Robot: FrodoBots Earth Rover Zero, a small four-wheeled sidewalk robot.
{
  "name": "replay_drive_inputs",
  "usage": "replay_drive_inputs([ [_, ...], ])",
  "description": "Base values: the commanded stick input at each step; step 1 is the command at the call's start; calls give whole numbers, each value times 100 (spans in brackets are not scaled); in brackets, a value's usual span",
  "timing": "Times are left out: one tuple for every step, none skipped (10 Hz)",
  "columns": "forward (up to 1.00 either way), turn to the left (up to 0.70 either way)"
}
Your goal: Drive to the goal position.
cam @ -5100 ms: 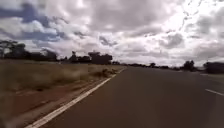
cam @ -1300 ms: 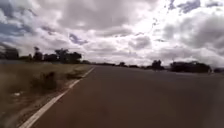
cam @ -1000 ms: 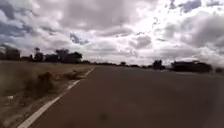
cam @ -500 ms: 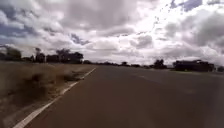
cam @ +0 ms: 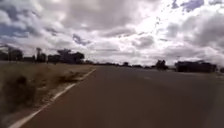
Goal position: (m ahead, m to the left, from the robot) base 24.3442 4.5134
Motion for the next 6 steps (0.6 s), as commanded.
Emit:
replay_drive_inputs([
  [70, 0],
  [70, 0],
  [70, 0],
  [70, 0],
  [70, 0],
  [70, 0],
])
